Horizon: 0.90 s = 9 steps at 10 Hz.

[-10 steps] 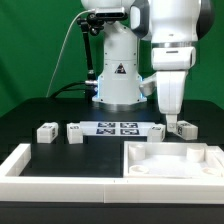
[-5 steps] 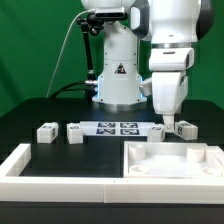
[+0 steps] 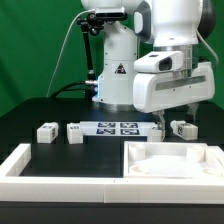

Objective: Assemble one leg

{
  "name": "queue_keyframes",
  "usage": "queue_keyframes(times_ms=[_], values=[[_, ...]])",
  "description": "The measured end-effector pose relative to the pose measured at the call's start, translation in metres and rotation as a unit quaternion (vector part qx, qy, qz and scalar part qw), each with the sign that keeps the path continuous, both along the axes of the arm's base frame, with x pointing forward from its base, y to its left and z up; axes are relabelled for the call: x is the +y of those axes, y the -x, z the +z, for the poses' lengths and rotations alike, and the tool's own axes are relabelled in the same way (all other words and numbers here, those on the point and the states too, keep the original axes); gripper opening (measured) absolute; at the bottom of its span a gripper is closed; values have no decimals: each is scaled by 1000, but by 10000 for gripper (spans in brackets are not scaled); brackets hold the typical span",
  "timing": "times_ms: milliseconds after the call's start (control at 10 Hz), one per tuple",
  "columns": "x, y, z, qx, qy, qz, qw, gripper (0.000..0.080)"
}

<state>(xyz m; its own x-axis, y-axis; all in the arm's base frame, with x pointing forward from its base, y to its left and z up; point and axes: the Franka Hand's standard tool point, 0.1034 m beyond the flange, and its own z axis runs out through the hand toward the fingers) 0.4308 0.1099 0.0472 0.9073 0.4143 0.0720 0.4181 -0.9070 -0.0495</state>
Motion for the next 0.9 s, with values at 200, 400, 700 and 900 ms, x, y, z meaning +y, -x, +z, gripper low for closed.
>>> queue_keyframes(times_ms=[200, 400, 700, 900], values=[[16, 9, -2, 12, -7, -72, 997, 649], [15, 16, -4, 17, -5, -71, 997, 649], [16, 18, -4, 32, -1, -68, 997, 649], [16, 26, -6, 72, 10, -65, 995, 649]])
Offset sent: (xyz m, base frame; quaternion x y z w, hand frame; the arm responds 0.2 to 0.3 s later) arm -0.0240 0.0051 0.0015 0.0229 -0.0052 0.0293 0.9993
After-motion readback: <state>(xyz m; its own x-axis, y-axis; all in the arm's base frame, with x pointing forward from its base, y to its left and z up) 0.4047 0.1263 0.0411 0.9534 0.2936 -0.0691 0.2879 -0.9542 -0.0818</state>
